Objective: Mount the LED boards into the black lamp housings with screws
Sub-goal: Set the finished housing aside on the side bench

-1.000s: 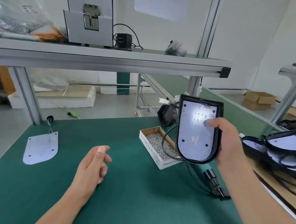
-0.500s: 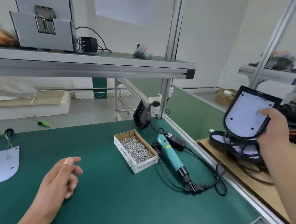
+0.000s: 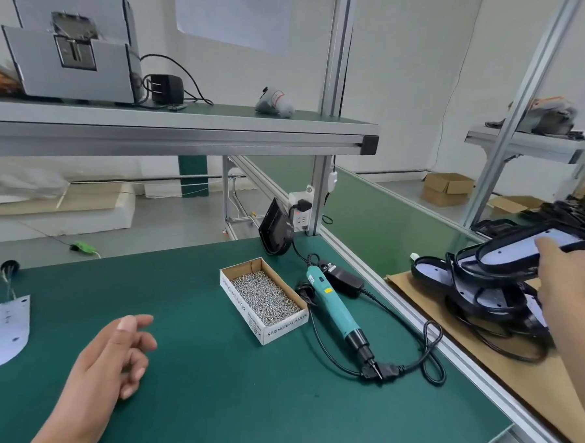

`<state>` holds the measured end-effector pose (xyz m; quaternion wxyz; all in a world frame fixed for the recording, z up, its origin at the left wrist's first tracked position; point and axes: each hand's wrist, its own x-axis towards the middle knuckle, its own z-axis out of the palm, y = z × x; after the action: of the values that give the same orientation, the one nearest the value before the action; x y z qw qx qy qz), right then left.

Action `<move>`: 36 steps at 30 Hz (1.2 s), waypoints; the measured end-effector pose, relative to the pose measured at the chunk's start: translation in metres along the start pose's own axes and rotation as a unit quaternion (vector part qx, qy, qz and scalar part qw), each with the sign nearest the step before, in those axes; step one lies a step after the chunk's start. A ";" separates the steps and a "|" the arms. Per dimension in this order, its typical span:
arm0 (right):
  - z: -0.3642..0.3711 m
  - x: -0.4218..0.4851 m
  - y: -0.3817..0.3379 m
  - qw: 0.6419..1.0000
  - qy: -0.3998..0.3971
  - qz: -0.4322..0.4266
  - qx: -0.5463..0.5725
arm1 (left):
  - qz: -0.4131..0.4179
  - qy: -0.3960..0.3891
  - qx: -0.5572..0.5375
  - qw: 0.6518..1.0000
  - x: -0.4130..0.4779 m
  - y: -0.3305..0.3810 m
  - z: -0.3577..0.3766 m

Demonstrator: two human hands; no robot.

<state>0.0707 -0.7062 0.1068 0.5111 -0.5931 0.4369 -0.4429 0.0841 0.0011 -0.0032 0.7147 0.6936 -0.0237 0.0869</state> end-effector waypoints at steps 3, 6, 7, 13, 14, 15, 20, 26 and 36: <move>0.006 0.011 0.009 0.995 0.024 0.011 -0.092 | 0.000 -0.005 -0.006 1.000 0.000 0.001 -0.001; 0.004 0.008 0.017 0.998 0.029 0.034 -0.054 | 0.002 -0.008 -0.009 1.000 0.000 0.001 -0.001; 0.003 0.010 0.019 0.998 0.027 0.040 -0.037 | 0.004 -0.009 -0.009 1.000 0.000 0.002 -0.001; -0.002 0.009 0.029 0.997 0.021 -0.054 -0.041 | 0.001 -0.013 -0.011 1.000 -0.001 0.003 -0.001; -0.002 -0.001 0.025 0.995 0.031 -0.084 -0.048 | 0.000 -0.014 -0.010 1.000 -0.001 0.004 -0.001; -0.001 -0.011 0.020 0.991 0.043 -0.112 -0.052 | 0.000 -0.014 -0.008 1.000 -0.001 0.004 -0.001; 0.013 -0.018 0.032 0.987 0.028 -0.146 -0.065 | -0.008 -0.010 0.000 1.000 -0.001 0.002 0.000; 0.023 -0.020 0.009 0.963 -0.108 -0.239 -0.066 | -0.010 -0.014 0.008 1.000 -0.003 0.003 0.001; 0.037 -0.144 0.009 0.893 -0.064 -0.426 -0.131 | -0.018 -0.008 0.001 1.000 -0.007 0.011 0.006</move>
<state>0.0740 -0.5592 0.0832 0.2181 -0.8110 0.1630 -0.5178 0.0763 -0.0055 0.0067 0.7155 0.6951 -0.0171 0.0683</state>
